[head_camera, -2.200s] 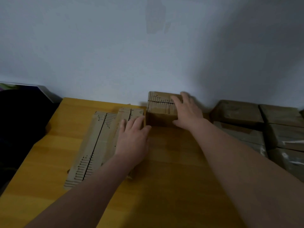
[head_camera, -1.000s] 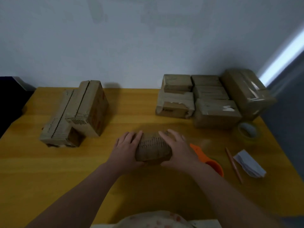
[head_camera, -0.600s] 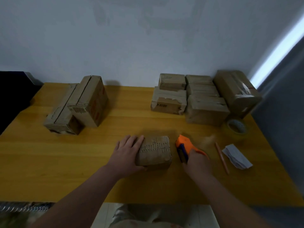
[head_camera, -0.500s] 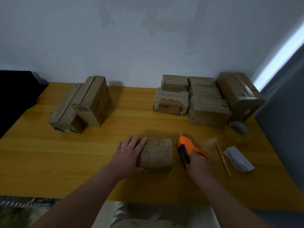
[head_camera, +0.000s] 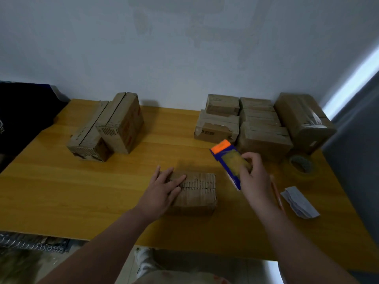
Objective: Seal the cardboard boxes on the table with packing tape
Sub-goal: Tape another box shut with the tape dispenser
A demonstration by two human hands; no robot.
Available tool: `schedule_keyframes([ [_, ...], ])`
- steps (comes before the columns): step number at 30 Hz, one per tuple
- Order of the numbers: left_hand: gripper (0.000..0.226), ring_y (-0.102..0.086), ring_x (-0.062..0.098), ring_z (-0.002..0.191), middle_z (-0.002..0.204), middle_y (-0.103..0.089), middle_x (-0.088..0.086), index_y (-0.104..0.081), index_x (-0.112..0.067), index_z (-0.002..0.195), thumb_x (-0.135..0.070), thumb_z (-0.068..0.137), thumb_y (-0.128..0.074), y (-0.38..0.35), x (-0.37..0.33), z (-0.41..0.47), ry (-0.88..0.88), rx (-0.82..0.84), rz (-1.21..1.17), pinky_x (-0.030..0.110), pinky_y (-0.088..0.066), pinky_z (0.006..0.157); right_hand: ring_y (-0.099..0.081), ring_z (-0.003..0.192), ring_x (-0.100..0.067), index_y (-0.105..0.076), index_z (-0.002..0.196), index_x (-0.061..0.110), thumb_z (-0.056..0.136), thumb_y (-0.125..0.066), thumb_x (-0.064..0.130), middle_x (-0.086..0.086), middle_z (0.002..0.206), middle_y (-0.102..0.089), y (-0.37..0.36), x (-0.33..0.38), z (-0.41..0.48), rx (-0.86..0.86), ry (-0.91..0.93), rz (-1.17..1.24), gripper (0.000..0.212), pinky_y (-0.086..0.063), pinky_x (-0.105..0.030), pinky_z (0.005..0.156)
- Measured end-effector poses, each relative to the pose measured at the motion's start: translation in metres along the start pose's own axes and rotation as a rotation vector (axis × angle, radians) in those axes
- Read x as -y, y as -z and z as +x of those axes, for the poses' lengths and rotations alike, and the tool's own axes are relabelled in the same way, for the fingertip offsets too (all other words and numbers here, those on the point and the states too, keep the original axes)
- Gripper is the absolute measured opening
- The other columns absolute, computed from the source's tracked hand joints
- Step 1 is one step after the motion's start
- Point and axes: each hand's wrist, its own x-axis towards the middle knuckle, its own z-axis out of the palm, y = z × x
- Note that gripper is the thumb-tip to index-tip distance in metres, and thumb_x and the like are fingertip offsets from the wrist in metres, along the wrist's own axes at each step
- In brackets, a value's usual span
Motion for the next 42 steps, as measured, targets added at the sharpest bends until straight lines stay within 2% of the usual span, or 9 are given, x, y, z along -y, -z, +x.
schedule_keyframes([
  [3, 0.037, 0.005, 0.028, 0.147, 0.154, -0.026, 0.000, -0.053, -0.030, 0.135, -0.020, 0.099, -0.047, -0.005, 0.004, 0.008, -0.019, -0.113, -0.110, 0.031, -0.001, 0.115, -0.054, 0.085, -0.003, -0.043, 0.108, 0.036, 0.087, -0.069, 0.031, 0.012, 0.101, -0.050, 0.008, 0.026, -0.006, 0.053, 0.095, 0.143, 0.033, -0.044, -0.022, 0.060],
  [6, 0.034, -0.012, 0.032, 0.145, 0.144, -0.041, 0.005, -0.062, -0.023, 0.126, -0.009, 0.096, -0.054, -0.008, 0.013, 0.016, -0.032, -0.155, -0.165, 0.025, 0.004, 0.113, -0.058, 0.090, -0.004, -0.046, 0.105, 0.045, 0.077, -0.080, 0.032, 0.015, 0.101, -0.051, 0.006, 0.043, -0.009, 0.197, 0.134, 0.253, 0.046, -0.051, -0.026, 0.067],
  [12, 0.035, -0.041, 0.006, 0.124, 0.124, -0.058, 0.005, -0.069, -0.016, 0.114, -0.029, 0.091, -0.047, -0.008, 0.018, 0.022, -0.196, -0.230, -0.194, 0.058, -0.026, 0.112, -0.061, 0.100, -0.005, -0.047, 0.116, 0.047, 0.066, -0.089, 0.030, 0.017, 0.117, -0.050, -0.014, 0.047, -0.010, 0.536, 0.158, 0.252, 0.067, -0.056, -0.029, 0.081],
  [20, 0.046, -0.042, 0.023, 0.129, 0.139, -0.047, 0.005, -0.049, -0.017, 0.135, -0.010, 0.090, -0.048, 0.000, 0.015, 0.022, -0.156, -0.189, -0.191, 0.017, -0.031, 0.099, -0.063, 0.096, -0.010, -0.047, 0.114, 0.051, 0.072, -0.082, 0.012, 0.013, 0.121, -0.048, -0.020, 0.041, -0.004, 0.631, 0.130, 0.238, 0.067, -0.055, -0.024, 0.071],
  [25, 0.036, -0.048, 0.023, 0.117, 0.132, -0.046, 0.008, -0.056, -0.012, 0.128, -0.017, 0.093, -0.060, 0.014, 0.006, 0.019, 0.123, -0.369, -0.136, 0.026, -0.037, 0.092, -0.060, 0.100, -0.011, -0.046, 0.114, 0.052, 0.070, -0.080, 0.010, 0.015, 0.122, -0.048, -0.014, 0.035, 0.002, 0.657, 0.130, 0.238, 0.071, -0.054, -0.023, 0.072],
  [28, 0.028, -0.058, 0.022, 0.099, 0.109, -0.060, 0.008, -0.062, -0.010, 0.118, -0.028, 0.098, -0.051, 0.031, -0.010, 0.015, 0.392, -0.468, -0.498, 0.032, -0.046, 0.078, -0.061, 0.098, -0.009, -0.046, 0.115, 0.053, 0.061, -0.077, 0.020, 0.018, 0.121, -0.048, -0.012, 0.035, 0.003, 0.690, 0.115, 0.233, 0.071, -0.052, -0.019, 0.069],
  [32, 0.042, -0.060, 0.024, 0.079, 0.083, -0.064, 0.012, -0.064, -0.006, 0.096, -0.044, 0.096, -0.049, 0.052, -0.031, 0.014, 0.686, -0.150, -1.169, 0.034, -0.049, 0.070, -0.060, 0.099, -0.012, -0.048, 0.114, 0.053, 0.058, -0.074, 0.017, 0.019, 0.120, -0.046, -0.011, 0.032, 0.003, 0.721, 0.119, 0.236, 0.072, -0.051, -0.019, 0.066],
  [35, 0.037, -0.057, 0.019, 0.071, 0.068, -0.062, 0.006, -0.063, -0.007, 0.089, -0.042, 0.095, -0.051, 0.053, -0.036, 0.014, 0.713, 0.032, -1.267, 0.032, -0.048, 0.071, -0.059, 0.100, -0.013, -0.049, 0.114, 0.050, 0.057, -0.074, 0.017, 0.018, 0.120, -0.046, -0.010, 0.032, 0.003, 0.748, 0.129, 0.239, 0.071, -0.051, -0.019, 0.066],
  [42, 0.022, -0.049, 0.012, 0.054, 0.054, -0.052, 0.002, -0.059, -0.011, 0.079, -0.021, 0.097, -0.051, 0.052, -0.037, 0.017, 0.684, -0.026, -1.326, 0.026, -0.047, 0.061, -0.060, 0.097, -0.013, -0.050, 0.115, 0.048, 0.062, -0.076, 0.010, 0.018, 0.122, -0.044, -0.008, 0.033, 0.004, 0.797, 0.121, 0.265, 0.070, -0.050, -0.017, 0.064],
])
